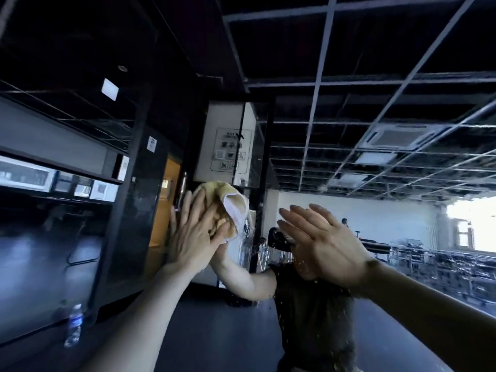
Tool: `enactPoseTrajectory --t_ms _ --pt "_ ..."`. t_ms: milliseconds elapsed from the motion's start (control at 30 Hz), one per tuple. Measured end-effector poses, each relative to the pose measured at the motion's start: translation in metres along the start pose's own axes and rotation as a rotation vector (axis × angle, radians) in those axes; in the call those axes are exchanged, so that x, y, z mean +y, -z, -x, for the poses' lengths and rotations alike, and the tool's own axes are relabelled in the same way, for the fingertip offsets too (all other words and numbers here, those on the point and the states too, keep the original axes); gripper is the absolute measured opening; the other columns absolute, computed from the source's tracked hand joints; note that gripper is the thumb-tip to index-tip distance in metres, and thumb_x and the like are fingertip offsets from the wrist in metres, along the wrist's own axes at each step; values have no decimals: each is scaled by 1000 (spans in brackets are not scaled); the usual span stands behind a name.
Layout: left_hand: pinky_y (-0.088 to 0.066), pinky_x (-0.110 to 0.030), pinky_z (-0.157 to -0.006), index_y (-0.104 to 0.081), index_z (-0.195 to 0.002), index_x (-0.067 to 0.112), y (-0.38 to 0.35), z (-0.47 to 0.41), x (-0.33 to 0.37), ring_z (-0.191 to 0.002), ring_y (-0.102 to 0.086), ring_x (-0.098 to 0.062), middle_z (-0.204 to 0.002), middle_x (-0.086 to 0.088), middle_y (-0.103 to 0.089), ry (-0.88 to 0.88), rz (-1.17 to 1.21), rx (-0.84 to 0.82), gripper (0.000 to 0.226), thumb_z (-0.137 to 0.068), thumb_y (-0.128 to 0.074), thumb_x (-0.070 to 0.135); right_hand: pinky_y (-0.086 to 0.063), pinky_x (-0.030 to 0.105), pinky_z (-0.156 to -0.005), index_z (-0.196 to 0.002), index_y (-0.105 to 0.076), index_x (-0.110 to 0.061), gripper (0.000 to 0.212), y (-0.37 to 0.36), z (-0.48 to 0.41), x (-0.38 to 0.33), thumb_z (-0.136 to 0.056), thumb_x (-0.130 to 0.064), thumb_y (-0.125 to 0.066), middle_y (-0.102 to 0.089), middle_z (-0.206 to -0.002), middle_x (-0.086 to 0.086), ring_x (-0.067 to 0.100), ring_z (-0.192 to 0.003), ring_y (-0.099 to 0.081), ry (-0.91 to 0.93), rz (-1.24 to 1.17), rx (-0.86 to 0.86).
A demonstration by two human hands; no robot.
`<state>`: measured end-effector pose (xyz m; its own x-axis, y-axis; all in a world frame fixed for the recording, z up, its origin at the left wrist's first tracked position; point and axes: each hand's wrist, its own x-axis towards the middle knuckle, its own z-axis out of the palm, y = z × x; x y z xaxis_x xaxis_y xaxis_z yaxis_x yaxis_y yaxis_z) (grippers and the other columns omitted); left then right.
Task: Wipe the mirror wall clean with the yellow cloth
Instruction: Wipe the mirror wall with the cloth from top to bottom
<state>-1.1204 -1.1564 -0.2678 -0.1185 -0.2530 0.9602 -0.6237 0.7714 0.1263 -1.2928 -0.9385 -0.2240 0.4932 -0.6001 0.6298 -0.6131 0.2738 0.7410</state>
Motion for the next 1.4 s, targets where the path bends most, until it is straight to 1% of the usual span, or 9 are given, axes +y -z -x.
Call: enactPoseTrajectory --t_ms 67,233,400,600,833,1067,1133,1233,1400 --pt "12 -34 -112 -6 -145 35 -11 -2 0 -145 1 -18 -157 6 -1 17 28 26 63 -89 -16 61 -21 42 -108 -133 -53 -11 55 -3 -10 10 -81 -24 -40 -49 -141 7 22 -131 -44 15 44 -23" --pt "-1 -38 -115 -25 -147 26 -19 1 21 -145 -6 -17 -157 2 -14 126 183 141 65 -88 -23 54 -11 37 -111 -137 -47 -12 50 -17 -17 25 -96 -26 -23 -47 -141 6 23 -131 -42 -99 52 -13" --pt "-19 -45 -115 -35 -143 12 -25 7 63 -142 -22 -22 -153 -9 -28 291 261 268 65 -85 -32 40 -22 39 -108 -136 -49 -12 49 -24 -11 29 -91 -25 -35 -49 -140 8 26 -129 -47 -89 3 29" --pt "-13 -38 -116 -31 -145 10 -27 15 126 -141 -22 -20 -153 -8 -26 396 328 300 68 -82 -34 37 -36 40 -98 -129 -56 -9 40 -21 32 49 -94 -21 -41 -55 -135 10 26 -119 -55 -3 -2 72" --pt "-25 -41 -113 -31 -145 7 -24 27 215 -141 -24 -19 -151 -8 -31 -52 449 182 61 -90 -43 32 -35 35 -103 -137 -40 -8 50 -7 41 50 -88 -14 -50 -52 -134 17 27 -124 -44 0 -155 158" --pt "-21 -27 -114 -36 -135 21 -17 16 120 -141 -18 -7 -149 12 -25 -154 546 224 46 -91 -44 28 -44 41 -95 -134 -49 1 53 -6 -4 28 -91 -32 -49 -43 -142 18 33 -127 -48 -46 -255 5" --pt "-16 -39 -116 -43 -135 21 -20 10 90 -143 -13 -8 -149 11 -29 -141 470 253 42 -94 -43 26 -33 38 -105 -141 -40 -6 53 -9 -30 10 -93 -21 -56 -34 -149 17 31 -135 -37 -61 -305 -3" --pt "-17 -29 -116 -46 -136 15 -20 11 68 -142 -15 -7 -149 11 -30 27 531 302 40 -96 -43 14 3 23 -111 -151 -16 -22 59 -15 -69 -17 -99 -8 -40 -7 -159 10 24 -146 -4 -38 -343 -36" --pt "-25 -11 -106 -44 -136 11 -27 35 103 -134 -33 -8 -146 0 -38 359 661 487 43 -93 -43 7 10 18 -109 -151 -16 -14 53 -22 -79 -27 -100 -12 -34 -4 -159 4 16 -146 1 66 -256 -104"
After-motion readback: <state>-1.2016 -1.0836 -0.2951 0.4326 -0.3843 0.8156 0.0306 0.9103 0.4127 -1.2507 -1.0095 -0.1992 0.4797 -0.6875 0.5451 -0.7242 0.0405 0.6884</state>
